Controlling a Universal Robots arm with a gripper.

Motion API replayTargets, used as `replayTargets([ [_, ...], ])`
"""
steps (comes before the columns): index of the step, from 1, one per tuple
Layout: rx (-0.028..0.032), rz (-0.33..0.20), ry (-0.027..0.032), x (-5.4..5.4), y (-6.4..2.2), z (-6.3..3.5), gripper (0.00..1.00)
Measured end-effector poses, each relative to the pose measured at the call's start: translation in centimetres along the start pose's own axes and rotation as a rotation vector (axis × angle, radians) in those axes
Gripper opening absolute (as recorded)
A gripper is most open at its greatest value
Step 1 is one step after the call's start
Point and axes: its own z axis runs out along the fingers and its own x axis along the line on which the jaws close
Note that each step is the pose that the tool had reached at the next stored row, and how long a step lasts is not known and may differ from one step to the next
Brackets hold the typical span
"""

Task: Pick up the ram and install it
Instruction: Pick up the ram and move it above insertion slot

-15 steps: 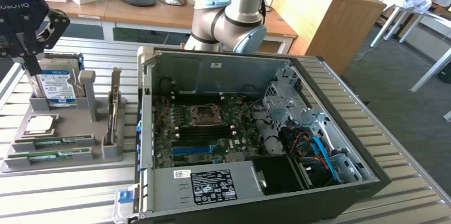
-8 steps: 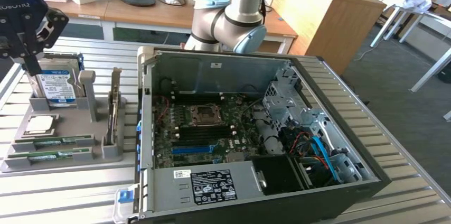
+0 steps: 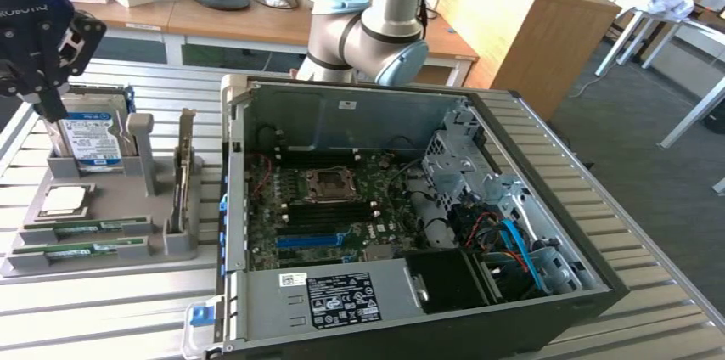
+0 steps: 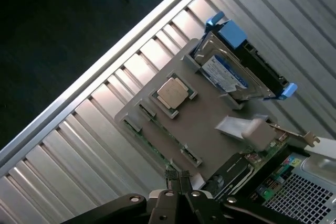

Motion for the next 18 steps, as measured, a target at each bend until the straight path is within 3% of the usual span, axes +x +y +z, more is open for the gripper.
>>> replayTargets([
  [18,-0.0085,-0.326,0.0159,0.00,-0.01,0.04,0.10],
])
